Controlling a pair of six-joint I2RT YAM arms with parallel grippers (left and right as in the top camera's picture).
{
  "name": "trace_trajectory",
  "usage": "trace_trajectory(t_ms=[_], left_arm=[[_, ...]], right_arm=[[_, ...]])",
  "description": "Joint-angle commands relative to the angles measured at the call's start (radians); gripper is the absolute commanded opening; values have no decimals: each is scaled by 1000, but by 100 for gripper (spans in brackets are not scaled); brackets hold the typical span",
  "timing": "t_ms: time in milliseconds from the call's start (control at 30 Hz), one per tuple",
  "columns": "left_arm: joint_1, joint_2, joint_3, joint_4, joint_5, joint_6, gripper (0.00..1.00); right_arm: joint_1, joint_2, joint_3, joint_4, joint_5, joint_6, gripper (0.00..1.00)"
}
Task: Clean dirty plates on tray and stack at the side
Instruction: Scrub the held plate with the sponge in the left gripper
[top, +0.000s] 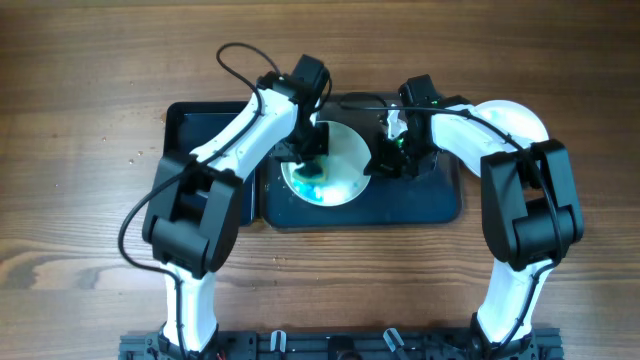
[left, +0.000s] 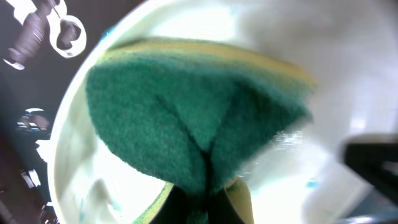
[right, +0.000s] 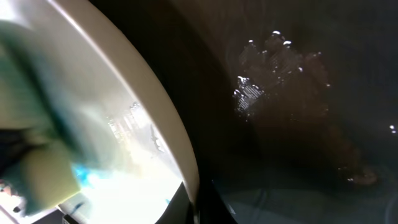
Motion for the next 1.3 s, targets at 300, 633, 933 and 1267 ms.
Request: trace_trajectory(t_ms=[300, 633, 933, 1267], left_arm=[[-48, 29, -105, 8, 333, 377, 4], [-30, 28, -105, 213, -293, -152, 4], [-29, 28, -105, 99, -312, -127, 4], [-29, 28, -105, 136, 510, 393, 4]], right_arm=[[8, 25, -16, 26, 2, -18, 4], [8, 25, -16, 22, 2, -19, 5], [8, 25, -16, 24, 2, -21, 4], [8, 25, -16, 25, 2, -20, 4]])
